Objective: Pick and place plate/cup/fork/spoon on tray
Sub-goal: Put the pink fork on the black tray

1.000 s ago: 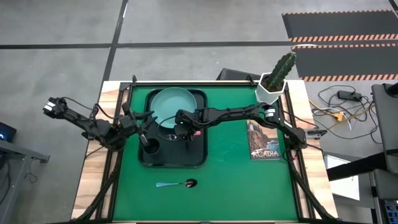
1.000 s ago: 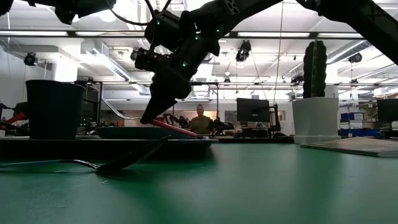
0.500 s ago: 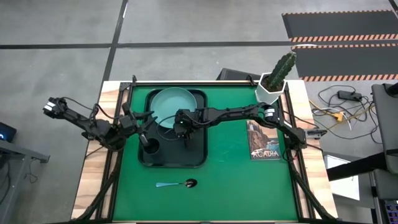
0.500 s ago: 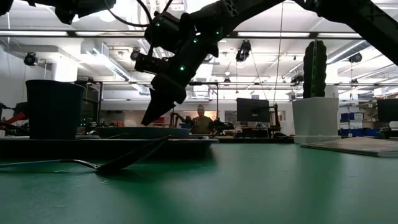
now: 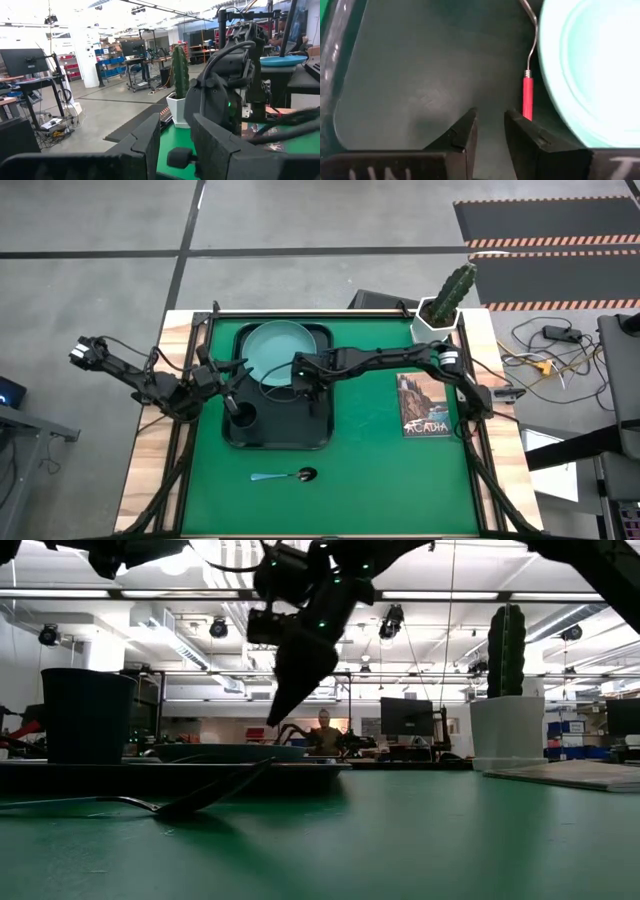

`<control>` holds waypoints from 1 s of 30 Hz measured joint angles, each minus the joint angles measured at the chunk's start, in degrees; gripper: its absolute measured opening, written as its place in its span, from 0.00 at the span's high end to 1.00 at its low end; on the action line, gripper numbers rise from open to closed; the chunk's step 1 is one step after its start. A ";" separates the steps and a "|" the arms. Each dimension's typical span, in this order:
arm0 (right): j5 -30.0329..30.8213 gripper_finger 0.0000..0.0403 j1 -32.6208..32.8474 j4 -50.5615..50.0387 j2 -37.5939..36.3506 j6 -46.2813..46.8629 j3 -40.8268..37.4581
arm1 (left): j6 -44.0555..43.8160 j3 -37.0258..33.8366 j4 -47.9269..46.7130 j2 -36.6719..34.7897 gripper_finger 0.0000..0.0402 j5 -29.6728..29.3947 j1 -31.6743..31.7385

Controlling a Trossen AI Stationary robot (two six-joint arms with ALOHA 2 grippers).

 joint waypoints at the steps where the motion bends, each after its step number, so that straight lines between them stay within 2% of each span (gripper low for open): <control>1: 0.03 0.79 0.00 1.11 -0.85 0.49 -1.46 | 0.00 0.00 0.00 0.08 0.76 0.02 0.00; 6: 0.21 0.81 -0.75 11.53 -2.67 2.28 -9.76 | 0.00 0.00 0.04 0.74 0.76 0.04 0.00; 11: 2.22 0.77 -2.00 22.78 -2.58 3.31 -16.61 | 0.00 0.00 0.30 1.12 0.76 0.02 0.00; 22: 6.98 0.74 -2.78 22.40 -2.58 4.09 -17.61 | 0.05 0.00 0.33 1.12 0.76 0.03 0.00; 30: 6.57 0.74 -3.64 22.48 -1.18 3.66 -18.54 | 0.09 0.00 0.31 1.09 0.76 0.02 0.00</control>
